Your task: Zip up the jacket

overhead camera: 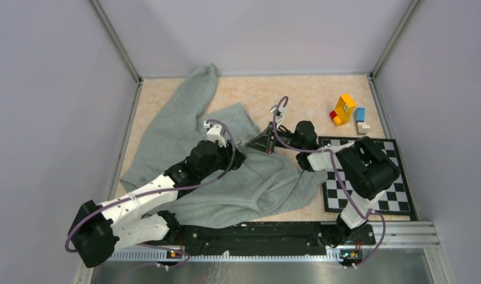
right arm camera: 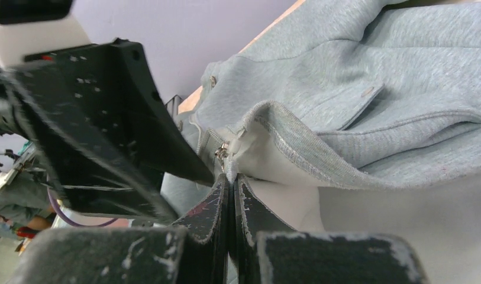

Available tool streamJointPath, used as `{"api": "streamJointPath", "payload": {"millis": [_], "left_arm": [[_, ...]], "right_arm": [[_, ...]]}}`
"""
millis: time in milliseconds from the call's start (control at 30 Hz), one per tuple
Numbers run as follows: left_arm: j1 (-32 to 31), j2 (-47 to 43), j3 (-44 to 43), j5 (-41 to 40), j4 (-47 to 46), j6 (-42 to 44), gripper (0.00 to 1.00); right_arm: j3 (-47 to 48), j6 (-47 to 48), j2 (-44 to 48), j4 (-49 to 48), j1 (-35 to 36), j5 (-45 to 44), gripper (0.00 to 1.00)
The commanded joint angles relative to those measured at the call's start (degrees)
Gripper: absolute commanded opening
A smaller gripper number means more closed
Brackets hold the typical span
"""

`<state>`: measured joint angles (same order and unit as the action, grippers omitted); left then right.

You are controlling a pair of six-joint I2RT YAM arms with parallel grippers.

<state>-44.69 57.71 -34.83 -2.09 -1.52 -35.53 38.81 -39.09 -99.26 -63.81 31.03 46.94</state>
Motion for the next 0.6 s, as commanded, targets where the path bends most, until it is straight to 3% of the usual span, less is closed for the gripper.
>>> {"api": "streamJointPath", "payload": {"millis": [0,267,467,567], "left_arm": [[-0.9,3.2,-3.0,-12.5,-0.5,2.0,0.50],[-1.3,6.4,-5.3,-14.2,-1.4,5.2,0.47],[-1.8,7.1,-6.1,-14.0,-2.2,6.6,0.53],[-1.9,7.8,-6.8,-14.1,-2.5,7.2,0.48]], "right_arm": [[2.2,0.2,3.3,-2.1,0.4,-0.3,0.00],[2.2,0.8,3.7,-1.4,0.4,-0.3,0.00],[2.6,0.1,2.9,-2.4,0.5,0.1,0.00],[2.5,0.4,2.8,-2.1,0.5,-0.3,0.00]]}}
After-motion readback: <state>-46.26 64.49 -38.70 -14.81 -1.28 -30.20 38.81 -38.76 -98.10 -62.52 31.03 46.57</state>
